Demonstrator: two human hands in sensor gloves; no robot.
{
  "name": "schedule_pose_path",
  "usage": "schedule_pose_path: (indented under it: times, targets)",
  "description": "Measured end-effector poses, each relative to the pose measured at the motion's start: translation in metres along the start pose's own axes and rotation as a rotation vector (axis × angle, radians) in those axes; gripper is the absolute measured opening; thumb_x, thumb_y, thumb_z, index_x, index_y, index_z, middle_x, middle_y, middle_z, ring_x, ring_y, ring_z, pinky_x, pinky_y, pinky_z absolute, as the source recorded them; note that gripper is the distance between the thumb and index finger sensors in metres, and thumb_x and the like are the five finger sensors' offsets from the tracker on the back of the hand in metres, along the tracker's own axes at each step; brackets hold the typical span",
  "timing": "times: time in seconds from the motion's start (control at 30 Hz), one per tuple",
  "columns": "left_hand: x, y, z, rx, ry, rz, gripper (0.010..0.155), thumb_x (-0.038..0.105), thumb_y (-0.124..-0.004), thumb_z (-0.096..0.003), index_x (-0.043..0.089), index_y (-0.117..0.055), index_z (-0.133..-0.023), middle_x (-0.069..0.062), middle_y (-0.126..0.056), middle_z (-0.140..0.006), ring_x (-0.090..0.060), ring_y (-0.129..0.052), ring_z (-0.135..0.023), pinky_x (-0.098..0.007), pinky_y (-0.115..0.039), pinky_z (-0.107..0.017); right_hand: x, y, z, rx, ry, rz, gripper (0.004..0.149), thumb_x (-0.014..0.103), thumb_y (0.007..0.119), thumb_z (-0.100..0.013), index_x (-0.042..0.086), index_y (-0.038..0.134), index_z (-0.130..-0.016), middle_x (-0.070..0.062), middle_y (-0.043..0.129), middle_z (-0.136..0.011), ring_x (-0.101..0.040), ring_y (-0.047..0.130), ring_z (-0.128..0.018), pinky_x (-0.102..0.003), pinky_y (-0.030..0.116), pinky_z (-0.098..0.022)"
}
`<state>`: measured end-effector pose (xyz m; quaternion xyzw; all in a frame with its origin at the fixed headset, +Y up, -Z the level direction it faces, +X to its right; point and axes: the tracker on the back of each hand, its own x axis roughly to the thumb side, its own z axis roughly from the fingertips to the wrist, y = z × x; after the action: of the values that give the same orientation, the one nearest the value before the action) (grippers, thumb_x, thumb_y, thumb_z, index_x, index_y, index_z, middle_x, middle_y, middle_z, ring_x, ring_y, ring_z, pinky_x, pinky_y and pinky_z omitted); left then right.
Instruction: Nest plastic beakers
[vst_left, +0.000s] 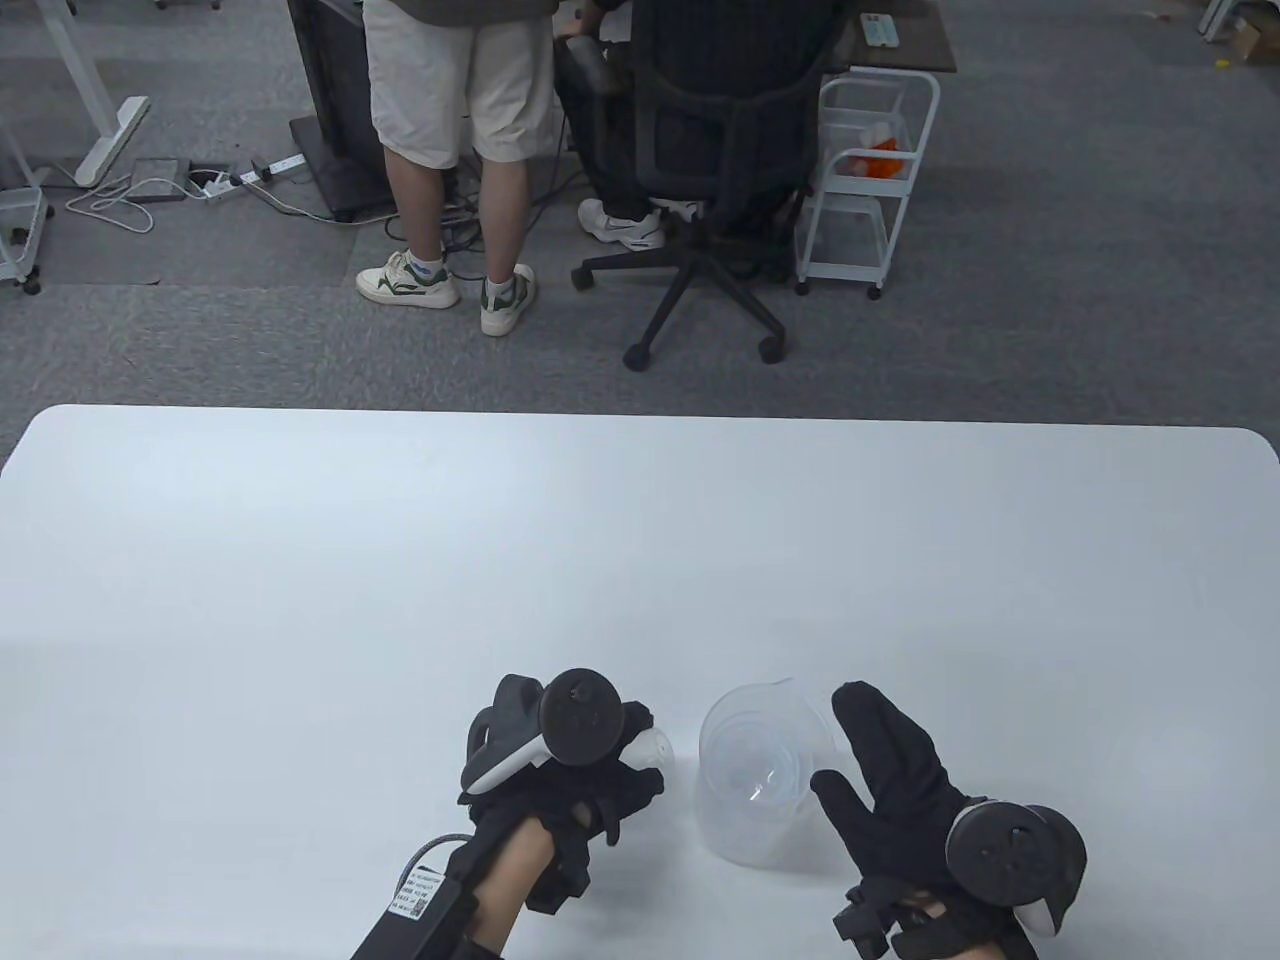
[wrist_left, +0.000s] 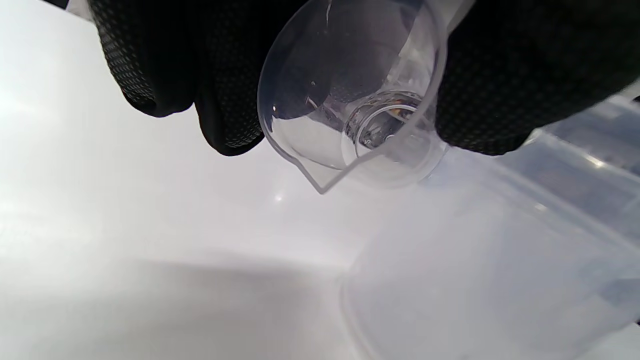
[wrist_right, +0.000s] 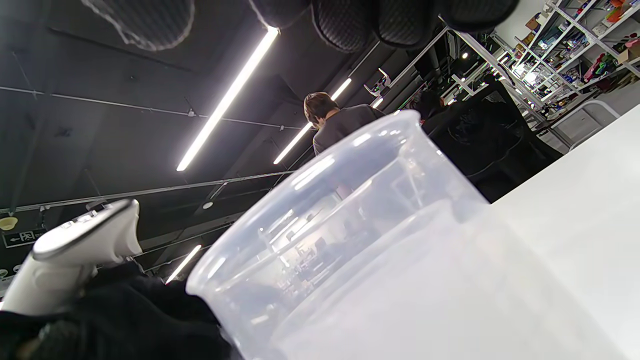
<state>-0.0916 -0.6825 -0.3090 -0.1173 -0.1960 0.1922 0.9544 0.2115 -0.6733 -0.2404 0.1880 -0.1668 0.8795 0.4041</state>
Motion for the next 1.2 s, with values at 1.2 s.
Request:
schedule_pose_path:
  times: [1.2]
  targets:
    - [0.119, 0.005, -0.033, 0.072, -0.289, -0.303, 0.057, 0.047, -0.077, -0.0435, 0.026, -0.069, -0.096, -0.006, -0.074, -0.096, -0.037, -0.090, -0.076, -0.045, -0.076, -0.055, -0.004, -0.003, 0.001, -0.015, 0.015, 0.003, 0.070, 0.051, 0.071, -0.051, 0.011, 0.047, -0.103, -0.021, 0.054, -0.111, -0.049, 0.059, -0.096, -0.061, 0.056, -0.064]
